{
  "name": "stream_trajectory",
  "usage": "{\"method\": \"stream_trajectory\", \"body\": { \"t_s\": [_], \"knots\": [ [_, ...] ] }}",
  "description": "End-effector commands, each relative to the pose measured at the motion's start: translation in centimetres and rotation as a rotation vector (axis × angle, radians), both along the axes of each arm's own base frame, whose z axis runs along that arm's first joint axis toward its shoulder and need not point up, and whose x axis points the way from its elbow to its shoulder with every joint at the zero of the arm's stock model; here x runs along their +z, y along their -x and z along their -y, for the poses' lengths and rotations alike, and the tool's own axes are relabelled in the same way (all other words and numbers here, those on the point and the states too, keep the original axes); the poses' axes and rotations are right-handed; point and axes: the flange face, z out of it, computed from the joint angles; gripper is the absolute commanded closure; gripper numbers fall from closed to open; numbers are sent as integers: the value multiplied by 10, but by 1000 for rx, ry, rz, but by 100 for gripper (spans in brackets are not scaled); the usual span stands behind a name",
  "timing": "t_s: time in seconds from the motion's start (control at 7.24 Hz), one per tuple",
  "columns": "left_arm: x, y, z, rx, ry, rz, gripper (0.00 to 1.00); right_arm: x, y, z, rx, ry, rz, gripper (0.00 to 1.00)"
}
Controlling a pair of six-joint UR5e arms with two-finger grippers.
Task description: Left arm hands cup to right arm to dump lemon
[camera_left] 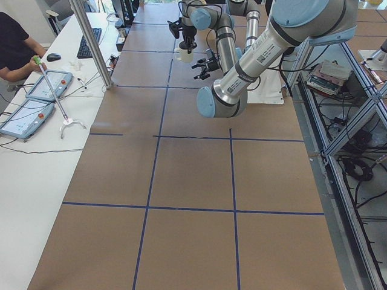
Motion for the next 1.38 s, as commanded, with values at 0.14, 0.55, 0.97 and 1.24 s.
{"method": "stream_trajectory", "body": {
  "t_s": [0.14,0.55,0.97,1.24],
  "knots": [
    [99,68,-27,83,-134,53,100,-31,-81,59,-106,23,82,0],
    [232,134,-22,276,-326,207,100,32,-177,129,-205,151,32,0],
    [367,222,-8,353,-429,252,100,102,-284,193,-319,306,-126,0],
    [459,253,2,401,-427,169,100,120,-359,226,-460,584,-81,0]
  ]
}}
